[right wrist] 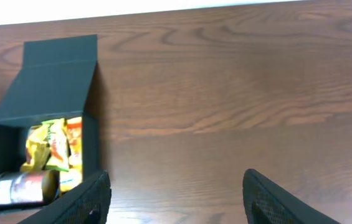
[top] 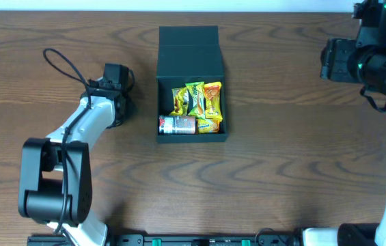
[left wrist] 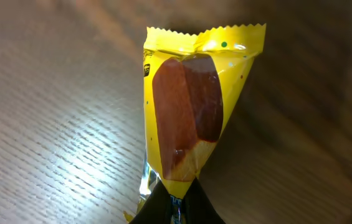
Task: Pack container
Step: 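Place the second Apollo packet into the box with the left gripper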
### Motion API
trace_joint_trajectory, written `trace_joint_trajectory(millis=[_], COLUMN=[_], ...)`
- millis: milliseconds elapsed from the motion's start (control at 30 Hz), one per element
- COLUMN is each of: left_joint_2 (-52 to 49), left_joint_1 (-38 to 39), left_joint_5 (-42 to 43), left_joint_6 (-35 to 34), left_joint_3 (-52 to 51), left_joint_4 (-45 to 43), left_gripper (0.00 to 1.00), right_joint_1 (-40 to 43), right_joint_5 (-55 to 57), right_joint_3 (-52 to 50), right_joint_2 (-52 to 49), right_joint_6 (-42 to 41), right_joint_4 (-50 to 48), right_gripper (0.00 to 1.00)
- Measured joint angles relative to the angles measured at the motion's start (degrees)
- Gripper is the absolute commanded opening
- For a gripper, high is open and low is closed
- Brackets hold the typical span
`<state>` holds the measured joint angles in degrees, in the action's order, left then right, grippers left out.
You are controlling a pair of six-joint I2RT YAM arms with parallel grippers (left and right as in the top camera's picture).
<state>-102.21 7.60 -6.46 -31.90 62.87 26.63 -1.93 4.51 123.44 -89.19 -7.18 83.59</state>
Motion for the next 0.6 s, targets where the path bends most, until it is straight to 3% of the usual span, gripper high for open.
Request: trace_joint_trajectory(millis=[300,433,600], left_joint_2=[14.84,13.64,8.7], left_joint_1=[10.73,16.9,18.84], left_joint_5=[0.09,1.88,3.74], left_joint_6=[9.53,12.15,12.7], left_joint_3=[3.72,3.8,3.8], left_joint_4=[-1.33,-1.16,-1.14], left_gripper=[0.06,0.06,0.06], right_joint_1=[0.0,0.0,0.0], right_joint_5=[1.95,1.99,1.99], right_joint_3=[0.0,0.0,0.0], right_joint_2=[0.0,0.0,0.0], right_joint_6=[0.0,0.0,0.0], right_joint_4=[-0.09,-0.11,0.0], right_gripper=[0.69,0.69,0.7])
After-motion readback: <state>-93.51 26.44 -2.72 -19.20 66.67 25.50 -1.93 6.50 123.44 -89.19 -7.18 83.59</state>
